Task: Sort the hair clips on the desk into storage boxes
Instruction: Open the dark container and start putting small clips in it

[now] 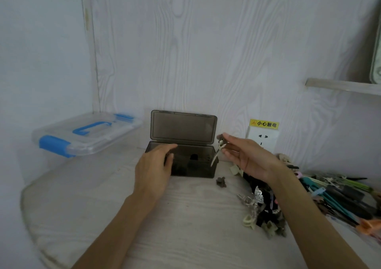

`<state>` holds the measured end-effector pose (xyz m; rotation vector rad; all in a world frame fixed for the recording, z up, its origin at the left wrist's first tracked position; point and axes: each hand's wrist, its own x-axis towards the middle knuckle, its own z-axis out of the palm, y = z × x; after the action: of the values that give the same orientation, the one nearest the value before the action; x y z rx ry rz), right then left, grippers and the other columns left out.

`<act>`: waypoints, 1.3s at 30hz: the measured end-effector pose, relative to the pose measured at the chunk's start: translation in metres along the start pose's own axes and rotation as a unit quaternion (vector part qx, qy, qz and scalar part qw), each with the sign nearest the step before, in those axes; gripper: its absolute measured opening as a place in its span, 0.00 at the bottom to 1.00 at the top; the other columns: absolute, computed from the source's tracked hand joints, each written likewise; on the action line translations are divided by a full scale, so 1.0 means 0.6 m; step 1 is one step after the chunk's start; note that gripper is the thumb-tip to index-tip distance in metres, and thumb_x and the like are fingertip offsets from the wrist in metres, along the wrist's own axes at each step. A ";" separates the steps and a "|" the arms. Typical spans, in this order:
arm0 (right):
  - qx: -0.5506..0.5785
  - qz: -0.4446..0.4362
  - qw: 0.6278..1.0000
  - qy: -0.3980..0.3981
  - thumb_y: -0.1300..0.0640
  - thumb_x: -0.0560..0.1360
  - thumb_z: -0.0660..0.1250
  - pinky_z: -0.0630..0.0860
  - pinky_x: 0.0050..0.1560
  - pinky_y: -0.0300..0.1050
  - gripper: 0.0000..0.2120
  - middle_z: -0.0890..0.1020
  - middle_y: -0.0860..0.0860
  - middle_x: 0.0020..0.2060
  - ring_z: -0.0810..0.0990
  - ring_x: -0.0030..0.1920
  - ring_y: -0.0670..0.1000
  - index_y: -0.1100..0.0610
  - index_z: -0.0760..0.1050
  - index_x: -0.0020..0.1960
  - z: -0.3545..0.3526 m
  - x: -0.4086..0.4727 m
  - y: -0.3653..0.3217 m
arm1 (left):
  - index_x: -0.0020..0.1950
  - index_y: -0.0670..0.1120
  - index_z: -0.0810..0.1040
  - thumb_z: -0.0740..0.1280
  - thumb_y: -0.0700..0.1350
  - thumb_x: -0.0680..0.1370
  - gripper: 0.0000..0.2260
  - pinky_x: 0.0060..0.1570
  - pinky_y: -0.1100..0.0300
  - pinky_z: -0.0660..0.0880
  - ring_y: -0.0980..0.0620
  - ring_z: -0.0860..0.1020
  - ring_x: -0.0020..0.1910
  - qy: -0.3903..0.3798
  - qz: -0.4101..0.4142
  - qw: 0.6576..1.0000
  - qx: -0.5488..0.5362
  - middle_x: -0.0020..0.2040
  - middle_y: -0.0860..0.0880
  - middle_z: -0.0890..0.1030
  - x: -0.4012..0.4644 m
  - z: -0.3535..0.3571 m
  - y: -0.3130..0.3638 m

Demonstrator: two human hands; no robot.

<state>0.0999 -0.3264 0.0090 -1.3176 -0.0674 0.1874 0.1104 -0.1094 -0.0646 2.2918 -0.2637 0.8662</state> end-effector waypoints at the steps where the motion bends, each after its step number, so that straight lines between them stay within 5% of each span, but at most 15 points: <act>1: 0.000 -0.002 1.000 -0.002 0.56 0.73 0.67 0.78 0.33 0.31 0.08 0.83 0.50 0.34 0.82 0.34 0.44 0.58 0.82 0.47 0.009 0.005 -0.002 | 0.64 0.50 0.76 0.63 0.43 0.79 0.14 0.51 0.61 0.71 0.49 0.79 0.55 0.005 0.000 1.000 0.007 0.59 0.50 0.80 0.001 -0.001 -0.001; 7: -0.005 0.001 0.998 -0.055 0.56 0.75 0.66 0.78 0.34 0.30 0.09 0.83 0.51 0.38 0.82 0.35 0.43 0.59 0.80 0.51 0.038 0.003 -0.005 | 0.62 0.52 0.77 0.57 0.62 0.75 0.23 0.55 0.58 0.68 0.54 0.74 0.57 -0.017 0.116 0.993 0.000 0.57 0.54 0.79 0.001 0.000 0.032; 10: -0.021 -0.009 0.997 -0.071 0.57 0.75 0.65 0.78 0.34 0.30 0.11 0.83 0.51 0.39 0.82 0.35 0.43 0.60 0.80 0.54 0.047 -0.004 -0.005 | 0.56 0.53 0.81 0.59 0.57 0.76 0.17 0.42 0.58 0.71 0.57 0.76 0.41 -0.031 0.165 0.985 -0.039 0.43 0.56 0.83 -0.002 0.001 0.033; 13: -0.109 -0.069 0.992 -0.005 0.56 0.74 0.67 0.76 0.32 0.31 0.11 0.83 0.52 0.45 0.80 0.35 0.44 0.57 0.79 0.56 0.047 0.007 -0.014 | 0.54 0.53 0.82 0.64 0.52 0.77 0.10 0.34 0.63 0.67 0.58 0.72 0.36 -0.054 0.187 0.979 -0.056 0.37 0.56 0.81 -0.001 -0.004 0.025; 17: -0.406 -0.118 0.906 0.033 0.52 0.73 0.69 0.70 0.33 0.26 0.14 0.81 0.47 0.48 0.77 0.40 0.40 0.52 0.79 0.58 0.057 0.045 -0.022 | 0.57 0.58 0.80 0.64 0.55 0.77 0.11 0.40 0.66 0.69 0.59 0.74 0.43 -0.210 0.206 0.956 0.008 0.44 0.59 0.81 -0.008 -0.004 0.023; 21: -0.471 -0.132 0.871 0.041 0.50 0.73 0.69 0.72 0.39 0.34 0.13 0.82 0.50 0.50 0.79 0.43 0.44 0.53 0.79 0.56 0.044 0.070 -0.020 | 0.54 0.57 0.82 0.64 0.61 0.74 0.14 0.48 0.64 0.72 0.61 0.74 0.48 -0.276 0.170 0.945 0.046 0.50 0.60 0.80 -0.010 -0.004 0.024; 24: -0.621 -0.157 0.750 0.166 0.56 0.76 0.65 0.76 0.49 0.44 0.07 0.83 0.52 0.50 0.81 0.48 0.51 0.53 0.81 0.50 -0.007 0.078 -0.010 | 0.54 0.57 0.82 0.62 0.63 0.74 0.16 0.51 0.60 0.73 0.62 0.73 0.51 -0.258 0.160 0.952 0.031 0.51 0.61 0.79 -0.011 -0.001 0.027; 26: -0.708 -0.111 0.685 0.134 0.61 0.75 0.63 0.76 0.54 0.46 0.11 0.81 0.54 0.55 0.80 0.53 0.54 0.53 0.80 0.53 -0.034 0.089 0.006 | 0.58 0.57 0.80 0.62 0.56 0.77 0.13 0.54 0.60 0.73 0.61 0.73 0.54 -0.250 0.171 0.953 0.006 0.55 0.61 0.79 -0.011 0.010 0.041; 31: -0.775 0.002 0.631 -0.036 0.60 0.74 0.62 0.72 0.59 0.49 0.19 0.73 0.58 0.63 0.74 0.61 0.58 0.58 0.68 0.65 -0.037 0.139 0.048 | 0.59 0.56 0.77 0.61 0.48 0.79 0.11 0.50 0.52 0.75 0.54 0.75 0.54 -0.253 0.200 0.946 0.029 0.55 0.55 0.79 -0.002 0.054 0.095; 35: -0.776 -0.011 0.629 -0.039 0.57 0.73 0.66 0.75 0.54 0.47 0.16 0.76 0.55 0.59 0.76 0.57 0.57 0.59 0.74 0.60 -0.039 0.145 0.043 | 0.56 0.55 0.77 0.60 0.51 0.77 0.10 0.46 0.56 0.74 0.50 0.78 0.53 -0.262 0.159 0.949 0.077 0.52 0.52 0.80 -0.011 0.092 0.116; 39: -0.801 -0.057 0.595 -0.029 0.57 0.73 0.66 0.74 0.52 0.46 0.12 0.79 0.56 0.56 0.78 0.55 0.56 0.55 0.80 0.56 -0.050 0.109 0.032 | 0.63 0.57 0.75 0.63 0.50 0.78 0.14 0.55 0.62 0.74 0.56 0.78 0.56 -0.256 0.093 0.961 0.041 0.59 0.55 0.80 -0.014 0.099 0.109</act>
<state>0.1672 -0.3392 -0.0209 -3.1431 -0.4629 -0.0014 0.1085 -0.1979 -0.0692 2.5699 -0.6904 0.3564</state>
